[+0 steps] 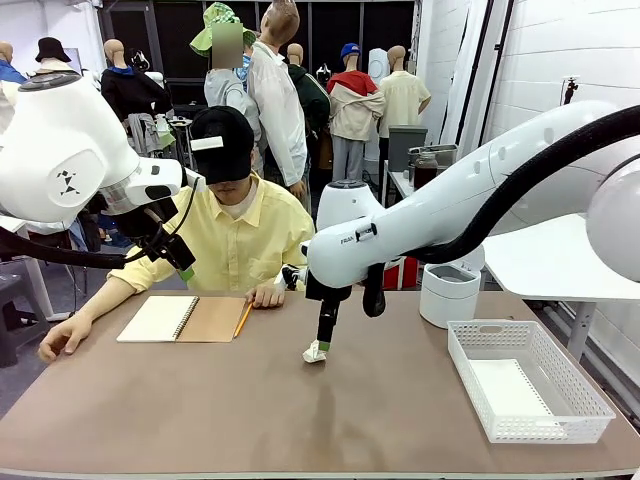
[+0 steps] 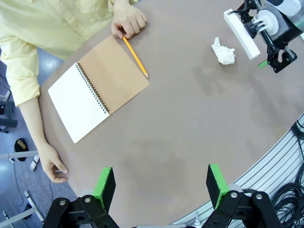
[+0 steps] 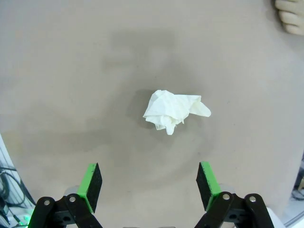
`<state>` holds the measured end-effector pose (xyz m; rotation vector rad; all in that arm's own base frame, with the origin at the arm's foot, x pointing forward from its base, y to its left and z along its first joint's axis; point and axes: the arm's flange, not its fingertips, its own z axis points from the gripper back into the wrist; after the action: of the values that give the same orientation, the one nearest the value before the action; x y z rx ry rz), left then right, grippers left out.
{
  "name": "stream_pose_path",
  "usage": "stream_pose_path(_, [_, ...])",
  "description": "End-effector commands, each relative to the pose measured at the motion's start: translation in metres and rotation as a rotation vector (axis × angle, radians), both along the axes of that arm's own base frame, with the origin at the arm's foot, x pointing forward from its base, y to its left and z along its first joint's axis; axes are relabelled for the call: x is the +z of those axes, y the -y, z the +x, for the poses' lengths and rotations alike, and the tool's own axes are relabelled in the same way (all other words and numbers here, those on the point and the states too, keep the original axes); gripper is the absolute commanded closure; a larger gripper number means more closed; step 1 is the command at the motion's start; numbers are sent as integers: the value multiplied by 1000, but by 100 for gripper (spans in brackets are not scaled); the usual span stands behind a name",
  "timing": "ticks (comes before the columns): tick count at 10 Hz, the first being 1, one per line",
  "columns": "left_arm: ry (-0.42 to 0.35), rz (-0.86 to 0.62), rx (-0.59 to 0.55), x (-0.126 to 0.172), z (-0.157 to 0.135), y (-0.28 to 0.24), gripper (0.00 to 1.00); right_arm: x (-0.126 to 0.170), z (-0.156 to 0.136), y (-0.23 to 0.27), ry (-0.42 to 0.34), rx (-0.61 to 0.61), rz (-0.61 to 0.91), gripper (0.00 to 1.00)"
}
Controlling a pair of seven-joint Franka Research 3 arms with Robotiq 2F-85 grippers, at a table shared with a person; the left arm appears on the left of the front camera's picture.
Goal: Sort the paper based on its condition.
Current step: If a person hands you a paper, place it in the Organizing basket , and if it's crumpled, put it in the Trash can.
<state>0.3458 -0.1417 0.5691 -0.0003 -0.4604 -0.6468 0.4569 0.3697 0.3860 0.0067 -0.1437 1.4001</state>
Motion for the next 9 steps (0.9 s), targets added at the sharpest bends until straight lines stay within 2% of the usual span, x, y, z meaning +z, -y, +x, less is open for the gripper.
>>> stream_pose_path(1, [0,-3,-1,1,0,-1,0,12,1,-3,27,-23,-37,0])
stream_pose_path(2, [0,-3,-1,1,0,-1,0,0,0,0,0,0,0,0])
stream_pose_path(5, [0,-3,-1,1,0,-1,0,2,1,-1,2,2,-4,0])
stream_pose_path(9, [0,-3,-1,1,0,-1,0,-28,22,-26,-28,48,11,0])
